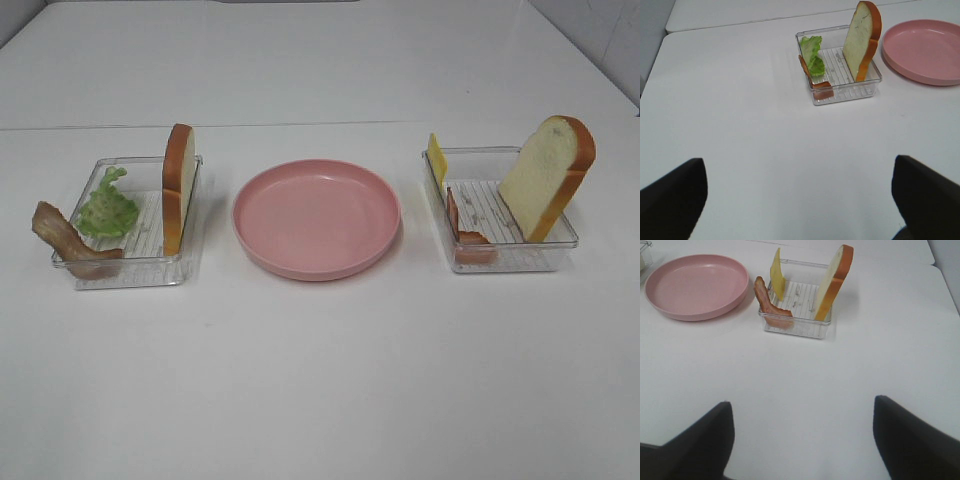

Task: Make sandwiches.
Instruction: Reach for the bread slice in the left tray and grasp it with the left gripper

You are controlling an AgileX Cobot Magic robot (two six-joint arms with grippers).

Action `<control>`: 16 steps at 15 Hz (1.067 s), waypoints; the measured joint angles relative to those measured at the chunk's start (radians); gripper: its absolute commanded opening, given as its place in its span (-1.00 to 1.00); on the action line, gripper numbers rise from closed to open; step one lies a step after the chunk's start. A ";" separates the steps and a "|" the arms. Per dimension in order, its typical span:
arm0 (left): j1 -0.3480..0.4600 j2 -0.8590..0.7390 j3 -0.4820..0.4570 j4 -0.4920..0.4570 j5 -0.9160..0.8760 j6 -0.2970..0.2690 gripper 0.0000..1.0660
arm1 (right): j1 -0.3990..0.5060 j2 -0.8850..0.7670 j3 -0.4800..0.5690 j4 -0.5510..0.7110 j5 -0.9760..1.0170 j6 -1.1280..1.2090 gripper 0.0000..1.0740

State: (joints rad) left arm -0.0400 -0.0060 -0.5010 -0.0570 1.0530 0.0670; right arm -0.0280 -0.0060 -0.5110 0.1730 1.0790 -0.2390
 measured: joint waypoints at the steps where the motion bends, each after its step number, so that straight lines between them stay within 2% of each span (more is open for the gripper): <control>1: 0.000 0.000 0.000 0.000 0.000 0.000 0.78 | 0.000 0.000 0.000 0.000 0.000 0.000 0.36; 16: 0.000 0.000 -0.002 -0.001 -0.003 0.000 0.78 | 0.000 0.000 0.000 0.000 0.000 0.000 0.36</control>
State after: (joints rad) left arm -0.0400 -0.0060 -0.5030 -0.0580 1.0500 0.0670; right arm -0.0280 -0.0060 -0.5110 0.1730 1.0790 -0.2390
